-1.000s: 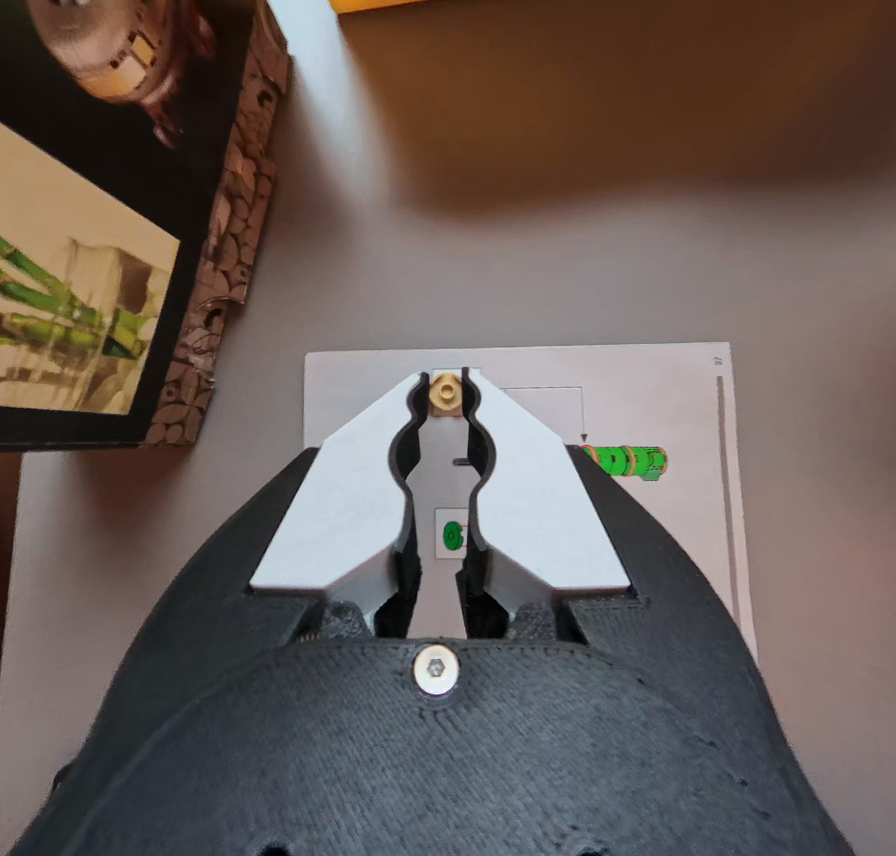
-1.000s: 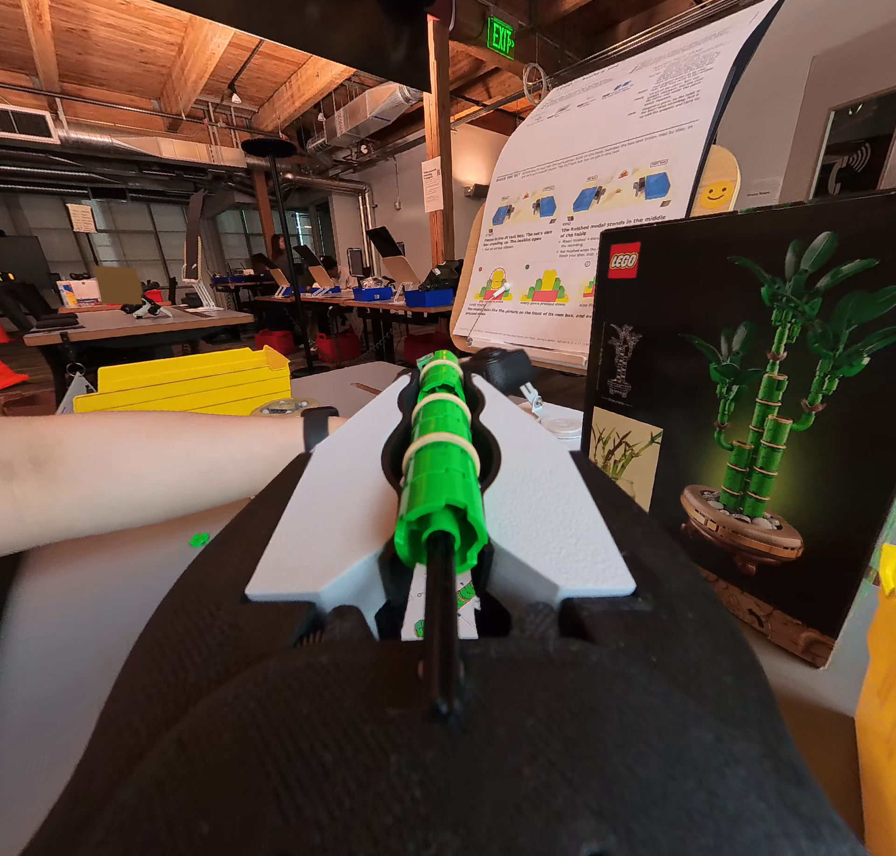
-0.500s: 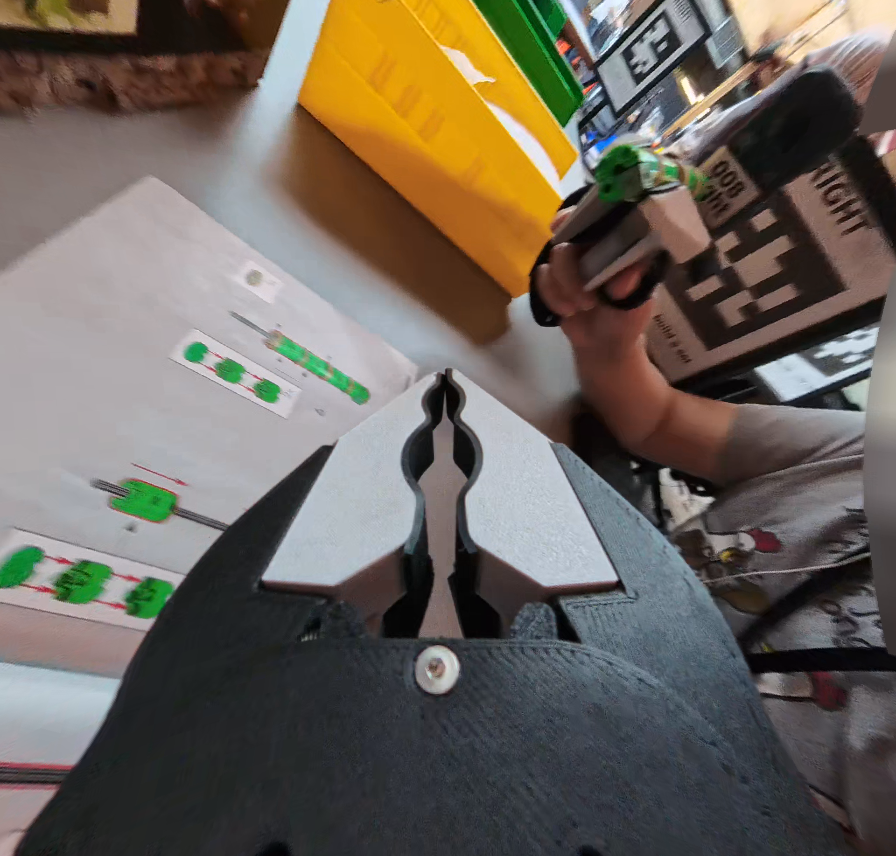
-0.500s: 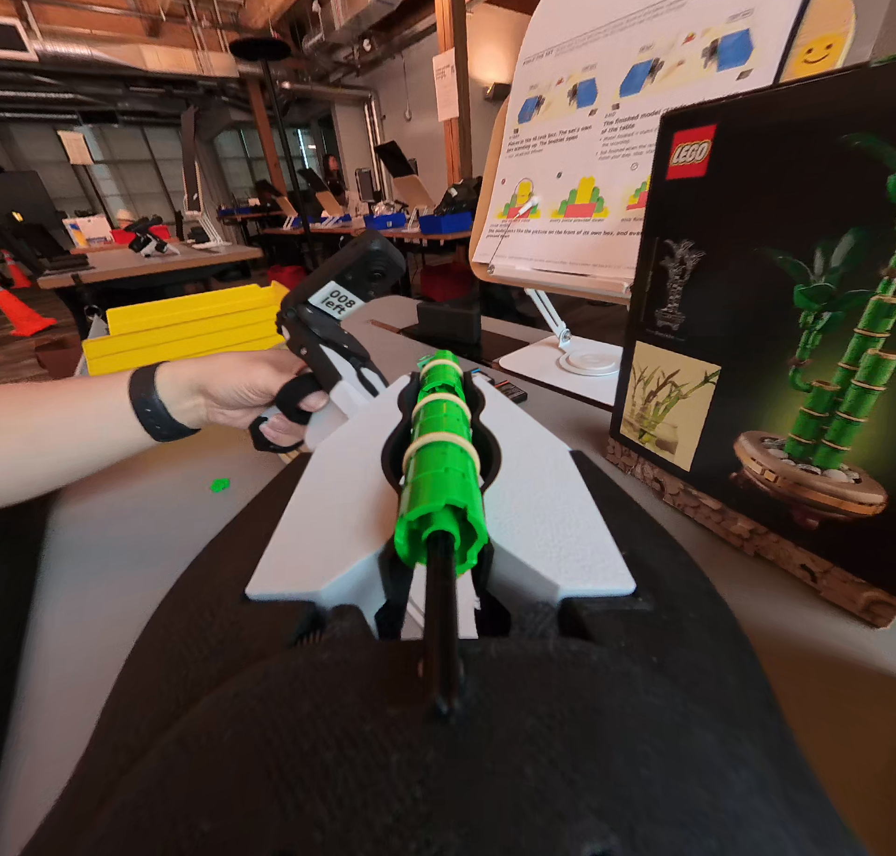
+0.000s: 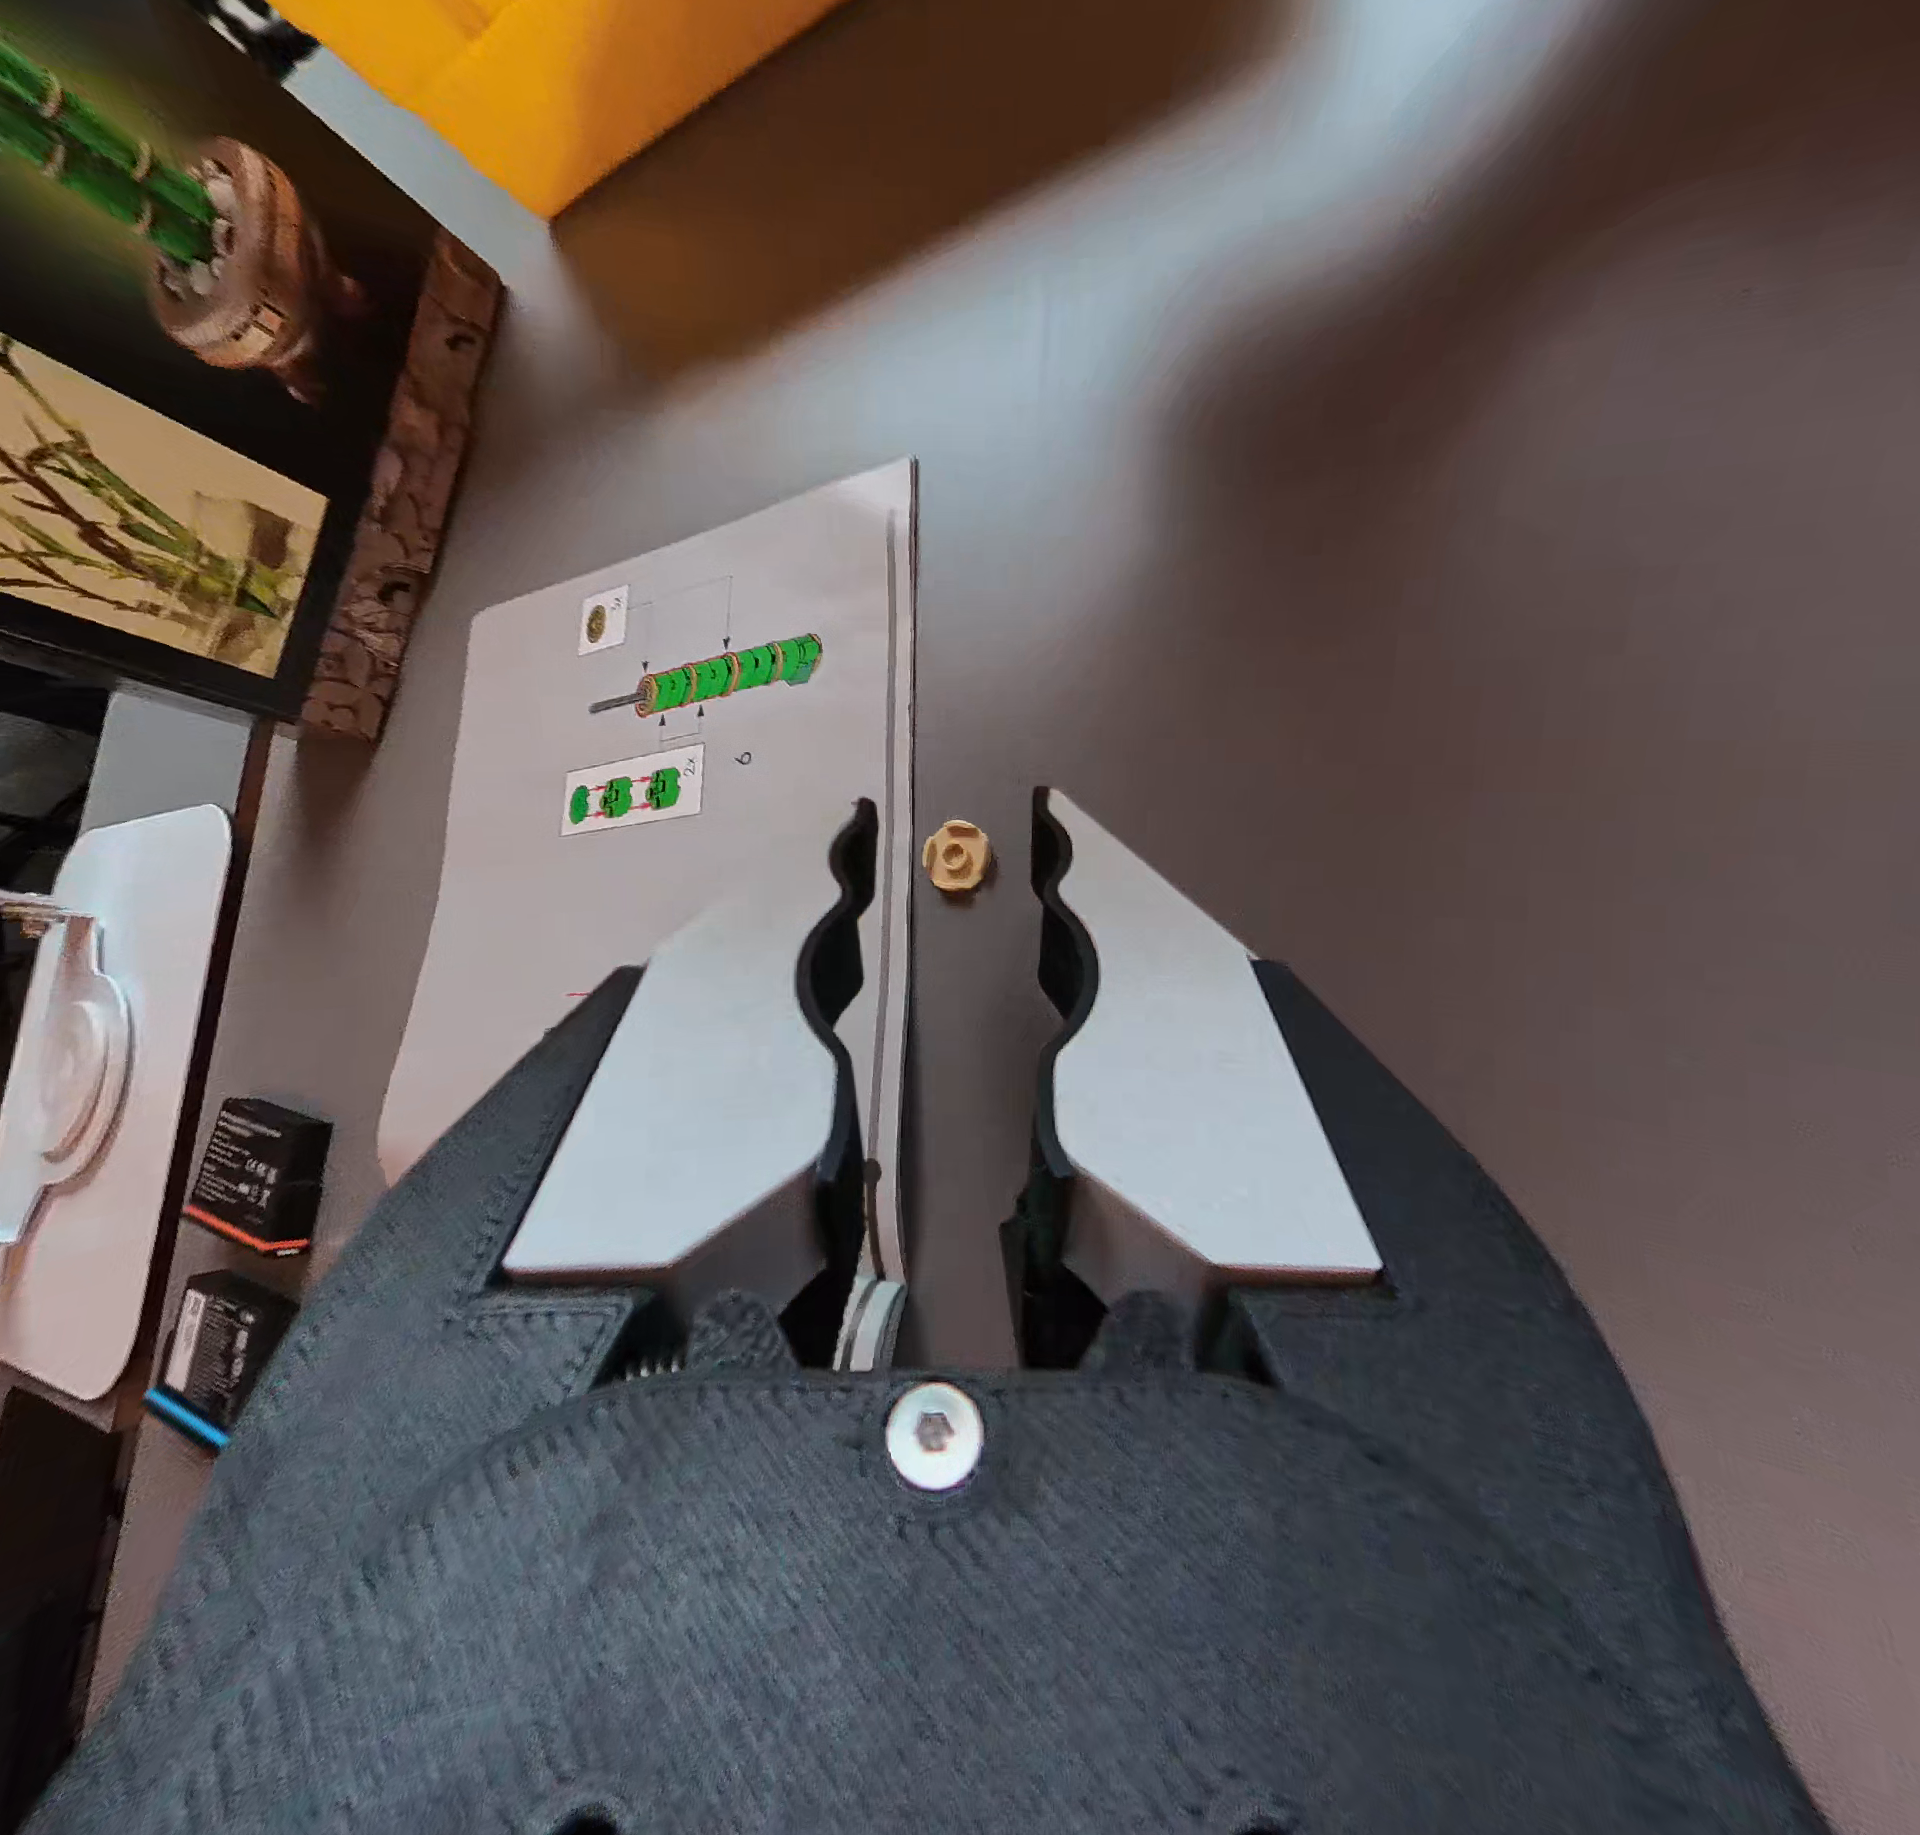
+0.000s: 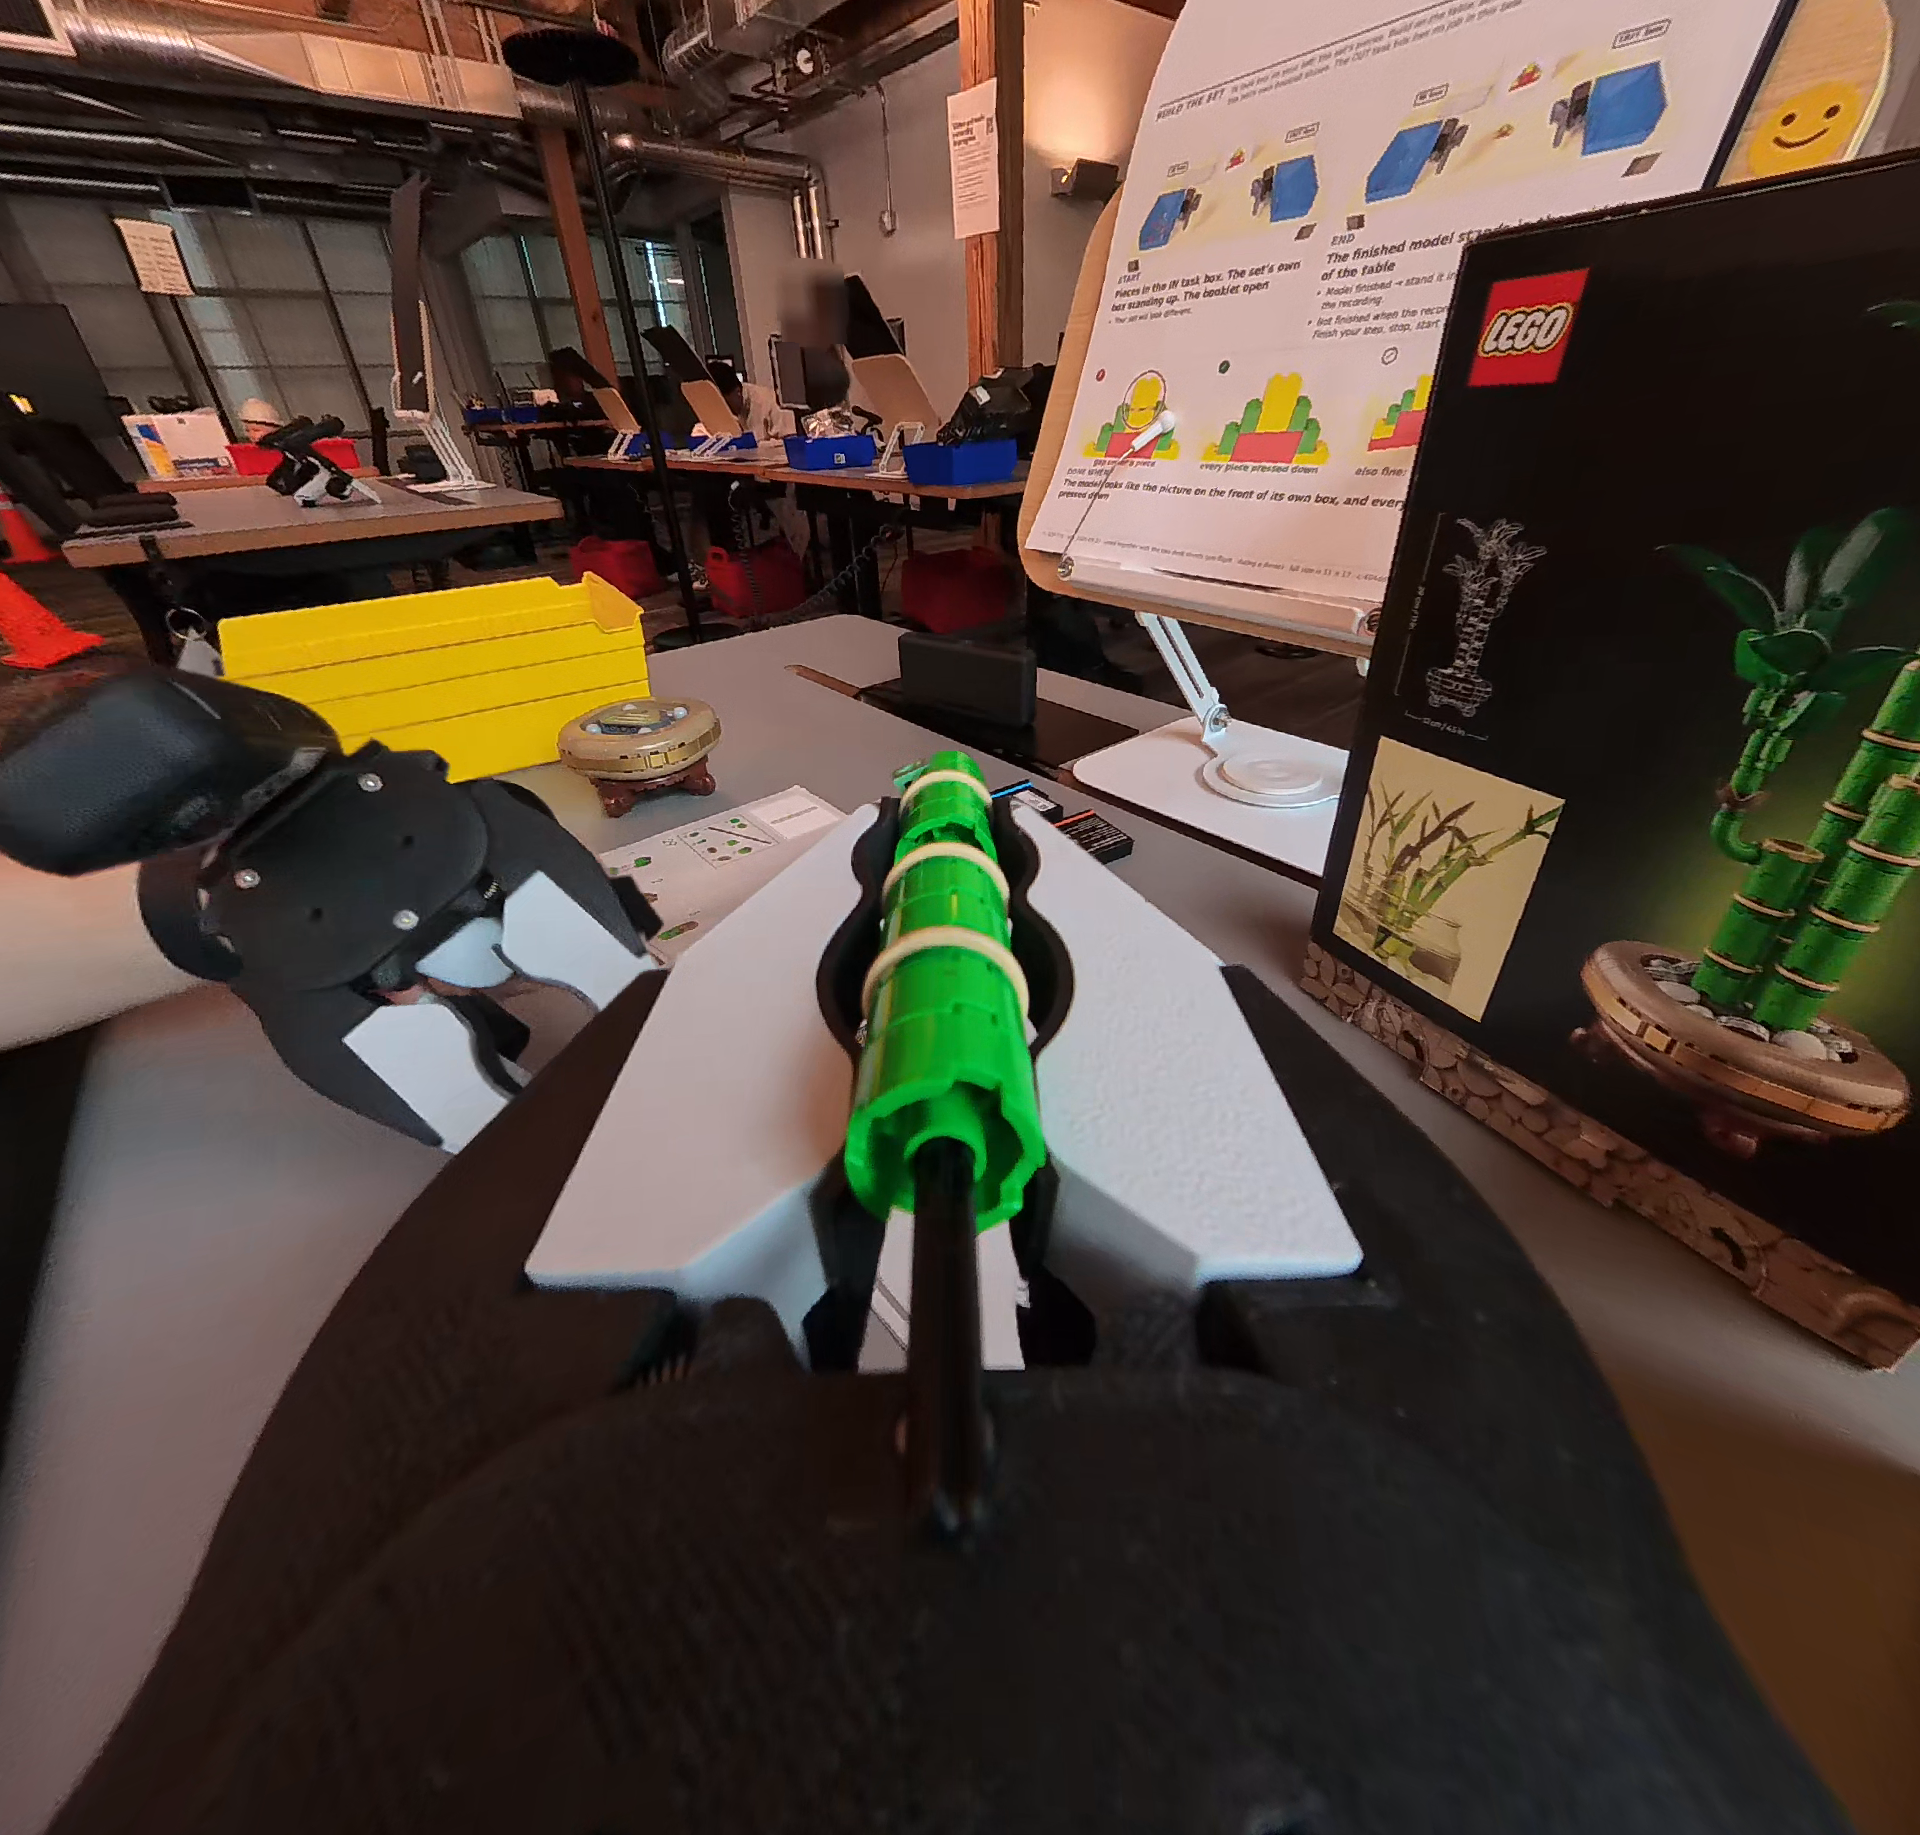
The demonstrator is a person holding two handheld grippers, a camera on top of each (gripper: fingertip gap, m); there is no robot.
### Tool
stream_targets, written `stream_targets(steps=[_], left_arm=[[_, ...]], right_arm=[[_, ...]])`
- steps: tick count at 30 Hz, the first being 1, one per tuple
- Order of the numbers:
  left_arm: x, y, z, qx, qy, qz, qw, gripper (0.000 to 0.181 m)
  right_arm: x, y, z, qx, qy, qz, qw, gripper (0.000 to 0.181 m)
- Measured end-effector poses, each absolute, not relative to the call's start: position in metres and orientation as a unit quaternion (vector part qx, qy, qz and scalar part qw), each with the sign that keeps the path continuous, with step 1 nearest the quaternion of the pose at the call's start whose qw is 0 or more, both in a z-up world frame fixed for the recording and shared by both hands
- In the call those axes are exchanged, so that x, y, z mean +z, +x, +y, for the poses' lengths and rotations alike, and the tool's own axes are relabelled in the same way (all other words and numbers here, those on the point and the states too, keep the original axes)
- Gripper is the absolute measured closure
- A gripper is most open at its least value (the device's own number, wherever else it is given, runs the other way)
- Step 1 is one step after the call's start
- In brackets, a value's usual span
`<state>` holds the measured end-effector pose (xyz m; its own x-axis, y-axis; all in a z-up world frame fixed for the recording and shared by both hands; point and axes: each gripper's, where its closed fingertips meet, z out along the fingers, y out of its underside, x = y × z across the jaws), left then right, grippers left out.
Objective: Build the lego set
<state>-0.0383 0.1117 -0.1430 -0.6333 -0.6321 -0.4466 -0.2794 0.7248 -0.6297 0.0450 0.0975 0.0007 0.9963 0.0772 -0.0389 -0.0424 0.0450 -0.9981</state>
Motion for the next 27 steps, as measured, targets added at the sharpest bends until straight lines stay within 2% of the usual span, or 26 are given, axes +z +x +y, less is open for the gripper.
stream_targets(steps=[7, 10, 15, 23, 27], left_arm=[[-0.161, -0.036, 0.122, -0.261, -0.255, 0.896, 0.253, 0.168], [-0.162, -0.034, 0.122, -0.285, -0.269, 0.895, 0.212, 0.168], [-0.163, -0.031, 0.12, -0.294, -0.28, 0.892, 0.198, 0.17], [-0.153, -0.035, 0.121, -0.373, -0.425, 0.818, 0.108, 0.179], [-0.138, -0.03, 0.128, -0.441, -0.523, 0.729, 0.028, 0.179]], right_arm=[[0.003, 0.047, 0.096, 0.052, -0.685, -0.008, 0.726, 0.165], [0.002, 0.046, 0.096, 0.052, -0.687, -0.011, 0.725, 0.165], [0.001, 0.043, 0.097, 0.054, -0.69, -0.017, 0.722, 0.165], [-0.002, 0.038, 0.099, 0.069, -0.695, -0.021, 0.715, 0.166], [-0.004, 0.032, 0.101, 0.081, -0.698, -0.025, 0.711, 0.166]])
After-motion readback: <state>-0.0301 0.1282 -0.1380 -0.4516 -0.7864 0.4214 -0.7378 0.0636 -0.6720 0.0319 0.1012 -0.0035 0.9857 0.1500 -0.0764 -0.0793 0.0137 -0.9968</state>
